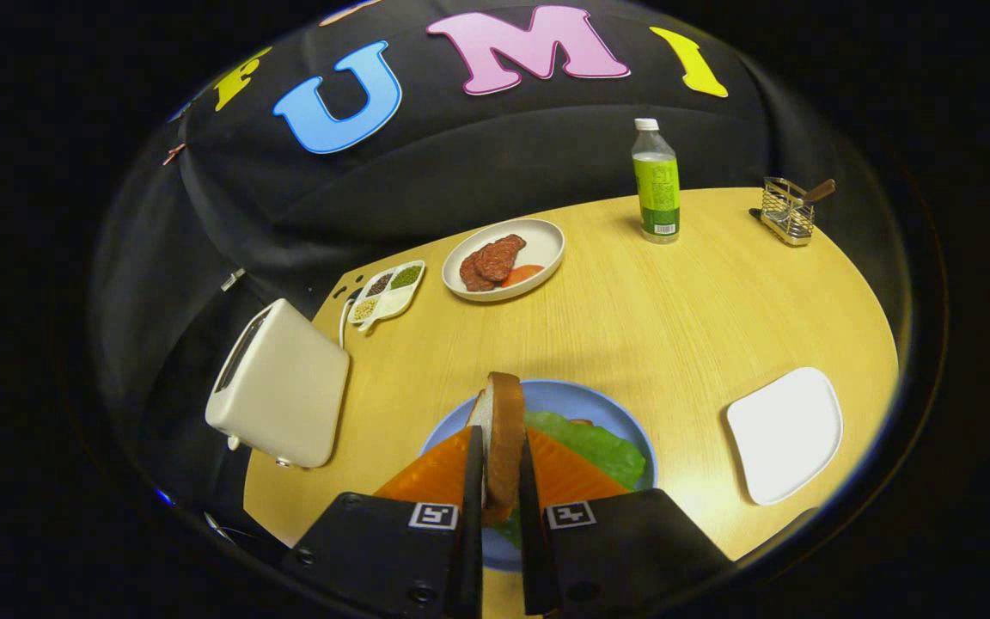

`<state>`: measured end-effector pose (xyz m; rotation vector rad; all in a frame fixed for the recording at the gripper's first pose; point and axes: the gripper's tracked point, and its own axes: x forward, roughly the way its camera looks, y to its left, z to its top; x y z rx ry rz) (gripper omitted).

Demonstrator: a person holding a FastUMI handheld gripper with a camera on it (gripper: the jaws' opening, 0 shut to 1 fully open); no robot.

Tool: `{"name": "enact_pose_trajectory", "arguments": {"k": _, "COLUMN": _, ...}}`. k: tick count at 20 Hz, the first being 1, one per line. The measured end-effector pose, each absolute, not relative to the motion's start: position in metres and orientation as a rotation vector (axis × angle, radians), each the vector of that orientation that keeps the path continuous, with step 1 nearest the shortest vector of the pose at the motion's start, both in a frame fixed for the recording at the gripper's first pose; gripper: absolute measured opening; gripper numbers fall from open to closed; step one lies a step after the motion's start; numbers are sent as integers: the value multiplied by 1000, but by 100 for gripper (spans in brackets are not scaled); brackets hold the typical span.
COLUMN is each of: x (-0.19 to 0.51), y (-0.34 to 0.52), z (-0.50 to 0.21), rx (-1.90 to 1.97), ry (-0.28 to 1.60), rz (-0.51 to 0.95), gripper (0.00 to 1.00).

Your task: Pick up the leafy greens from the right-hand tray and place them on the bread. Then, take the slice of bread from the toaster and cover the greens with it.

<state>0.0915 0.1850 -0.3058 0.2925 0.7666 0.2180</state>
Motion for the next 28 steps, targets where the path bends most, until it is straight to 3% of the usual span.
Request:
{"name": "enact_pose_trajectory", "arguments": {"k": 1, "x": 85, "y": 178, "z": -311, "rx": 277, "ry": 778, "rz": 205, "gripper": 23}}
{"name": "enact_pose_trajectory", "arguments": {"k": 5, "x": 76, "y": 146, "z": -319, "rx": 224, "ry": 788, "rz": 142, "gripper": 55}}
{"name": "enact_pose_trajectory", "arguments": {"k": 7, "x": 75, "y": 136, "z": -315, "rx": 215, "ry": 779, "rz": 129, "gripper": 65}}
{"name": "enact_pose_trajectory", "arguments": {"k": 10, "x": 76, "y": 125, "z": -296, "rx": 204, "ry": 731, "rz": 120, "gripper": 92}}
{"name": "enact_pose_trajectory", "arguments": {"k": 11, "x": 75, "y": 124, "z": -291, "rx": 197, "ry": 722, "rz": 124, "gripper": 92}}
{"name": "enact_pose_trajectory", "arguments": {"k": 12, "x": 73, "y": 123, "z": -285, "rx": 193, "ry": 717, "rz": 132, "gripper": 100}}
{"name": "enact_pose_trajectory", "arguments": {"k": 28, "x": 51, "y": 111, "z": -89, "rx": 20, "ry": 273, "rz": 234, "gripper": 99}}
